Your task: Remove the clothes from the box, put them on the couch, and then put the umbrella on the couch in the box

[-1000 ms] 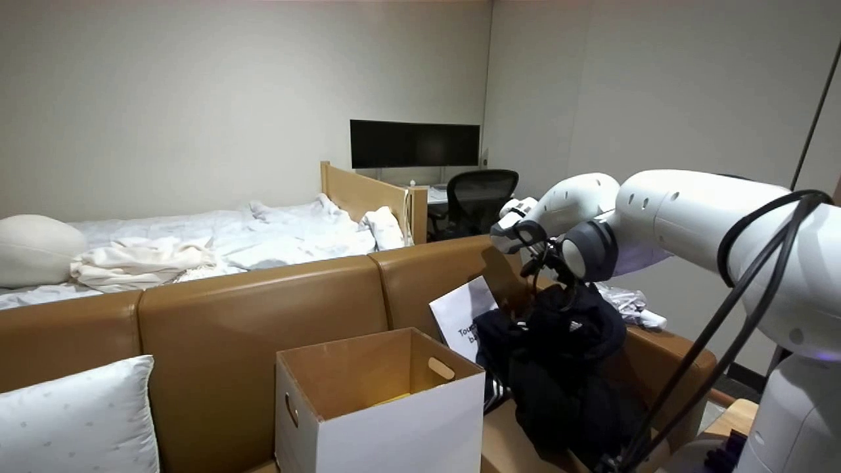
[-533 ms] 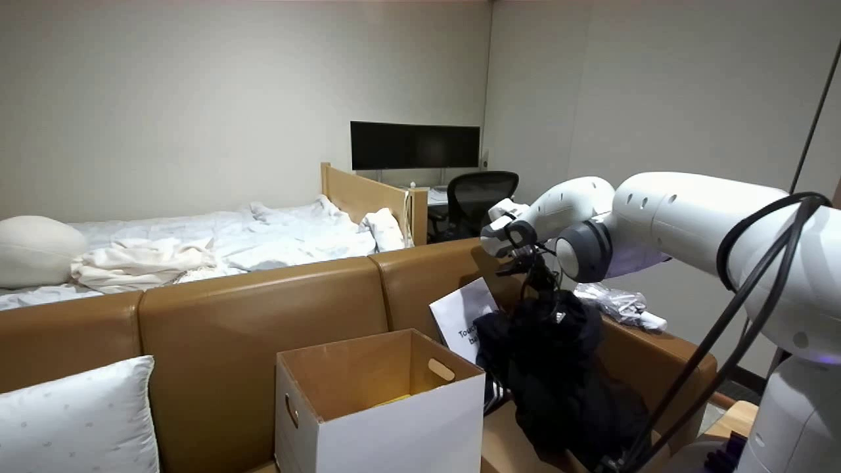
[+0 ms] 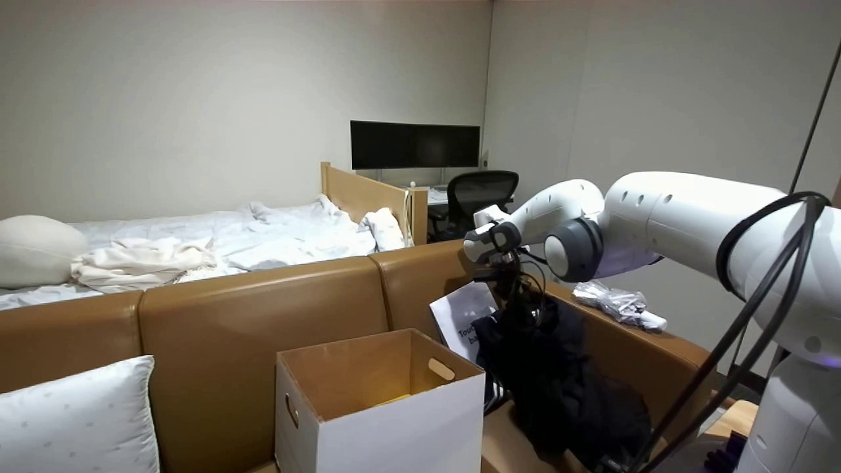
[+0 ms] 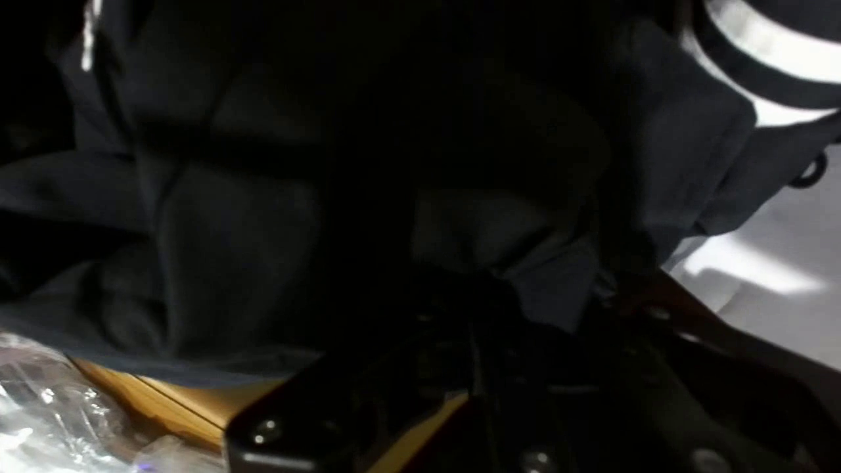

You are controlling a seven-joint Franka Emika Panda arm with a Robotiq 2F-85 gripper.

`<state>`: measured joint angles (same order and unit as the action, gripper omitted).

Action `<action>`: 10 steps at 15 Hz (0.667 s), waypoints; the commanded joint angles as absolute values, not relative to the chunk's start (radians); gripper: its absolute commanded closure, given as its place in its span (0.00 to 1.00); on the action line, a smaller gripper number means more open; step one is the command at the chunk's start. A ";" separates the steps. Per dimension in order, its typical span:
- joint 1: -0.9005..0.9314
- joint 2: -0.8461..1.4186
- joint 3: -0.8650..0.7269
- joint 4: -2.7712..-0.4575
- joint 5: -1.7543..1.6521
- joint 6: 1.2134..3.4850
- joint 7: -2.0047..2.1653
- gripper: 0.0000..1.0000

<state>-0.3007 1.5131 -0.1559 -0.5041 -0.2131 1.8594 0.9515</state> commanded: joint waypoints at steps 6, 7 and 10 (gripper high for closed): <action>-0.208 1.422 -0.242 -0.432 -0.263 1.446 0.699 0.25; -0.186 1.408 -0.269 -0.425 -0.284 1.391 0.701 0.19; -0.117 1.366 -0.343 -0.438 -0.375 1.297 0.691 0.00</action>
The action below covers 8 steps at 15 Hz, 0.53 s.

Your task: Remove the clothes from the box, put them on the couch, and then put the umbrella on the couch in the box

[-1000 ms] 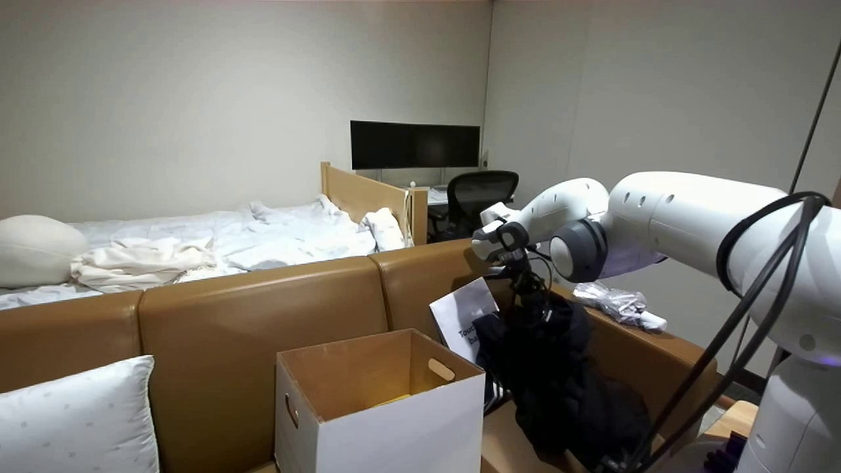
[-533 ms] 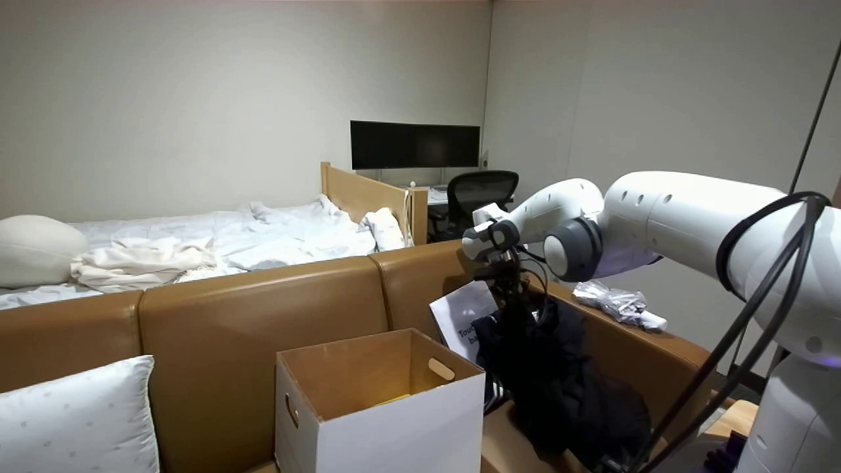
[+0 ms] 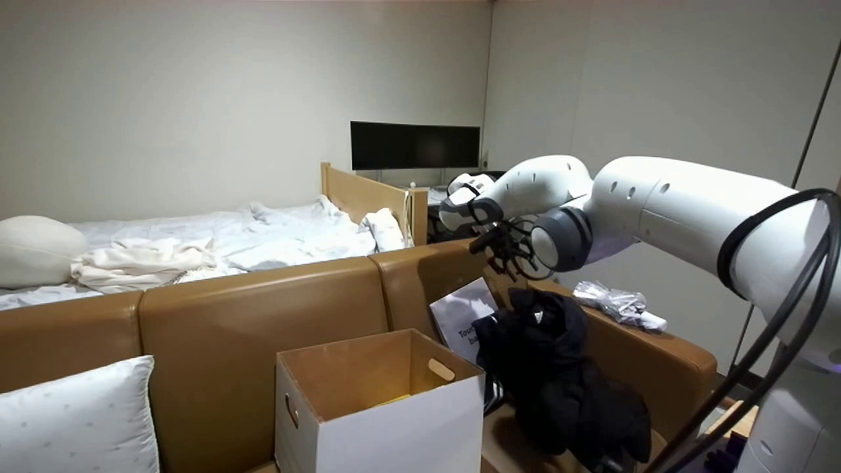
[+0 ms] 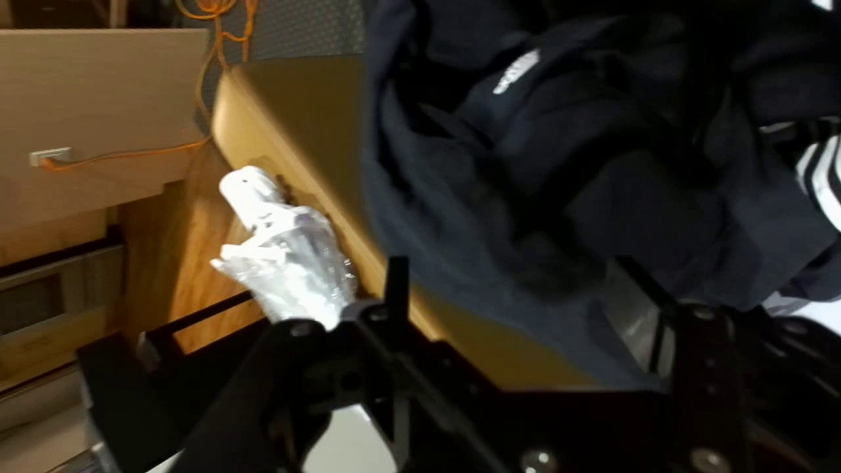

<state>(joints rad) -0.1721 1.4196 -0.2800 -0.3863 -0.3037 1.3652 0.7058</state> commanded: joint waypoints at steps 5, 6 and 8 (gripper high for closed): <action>-0.101 1.395 -0.484 -0.450 -0.551 1.385 0.605 0.00; -0.113 1.409 -0.509 -0.446 -0.585 1.430 0.577 0.00; -0.186 1.502 -0.534 -0.293 -0.629 1.508 0.499 0.00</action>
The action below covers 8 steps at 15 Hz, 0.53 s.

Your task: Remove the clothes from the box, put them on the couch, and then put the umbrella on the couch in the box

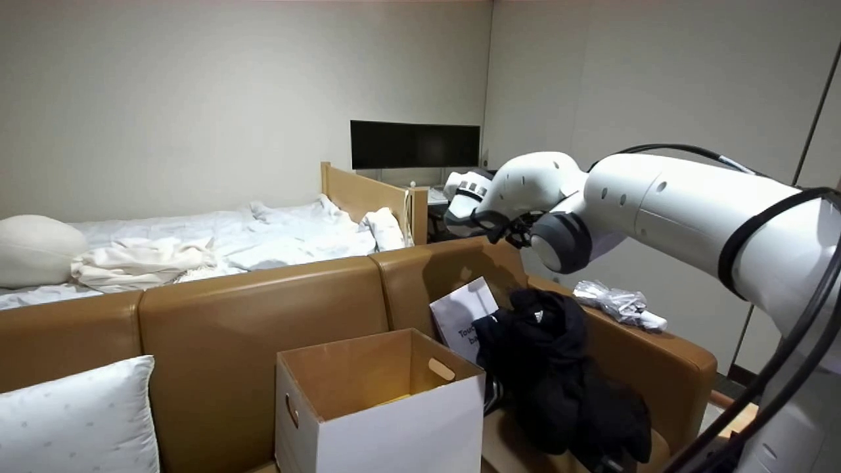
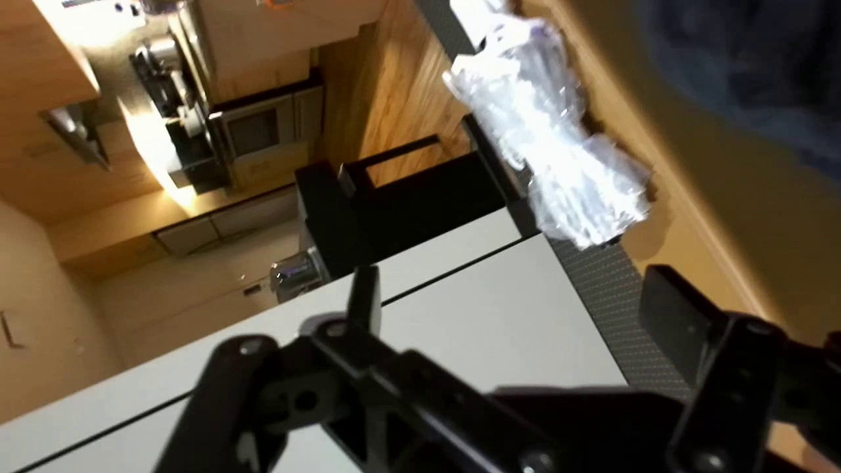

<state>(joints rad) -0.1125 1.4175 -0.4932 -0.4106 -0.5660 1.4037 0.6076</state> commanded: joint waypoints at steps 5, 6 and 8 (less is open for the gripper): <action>-0.200 1.464 -0.511 -0.380 -0.623 1.573 0.554 0.00; -0.199 1.464 -0.512 -0.379 -0.623 1.573 0.553 0.00; -0.205 1.464 -0.491 -0.335 -0.597 1.614 0.553 0.00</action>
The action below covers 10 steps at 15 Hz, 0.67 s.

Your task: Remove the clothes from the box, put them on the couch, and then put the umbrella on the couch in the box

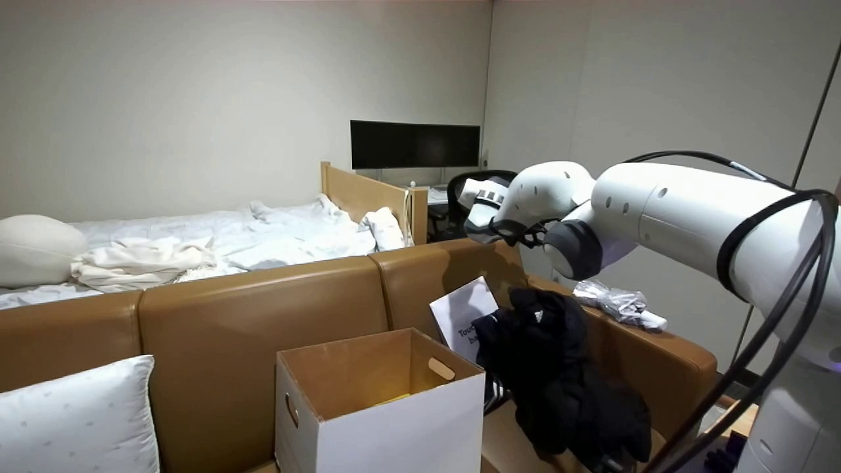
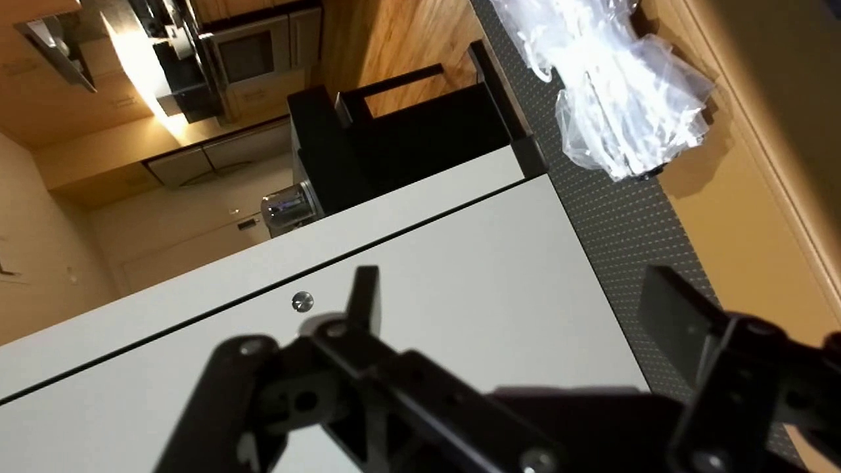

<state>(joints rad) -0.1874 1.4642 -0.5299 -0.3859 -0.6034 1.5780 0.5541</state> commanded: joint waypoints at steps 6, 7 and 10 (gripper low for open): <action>-0.268 1.372 -0.437 -0.425 -0.482 1.726 0.584 0.00; -0.309 1.400 -0.427 -0.362 -0.445 1.751 0.569 0.00; -0.390 1.406 -0.399 -0.359 -0.381 1.923 0.577 0.00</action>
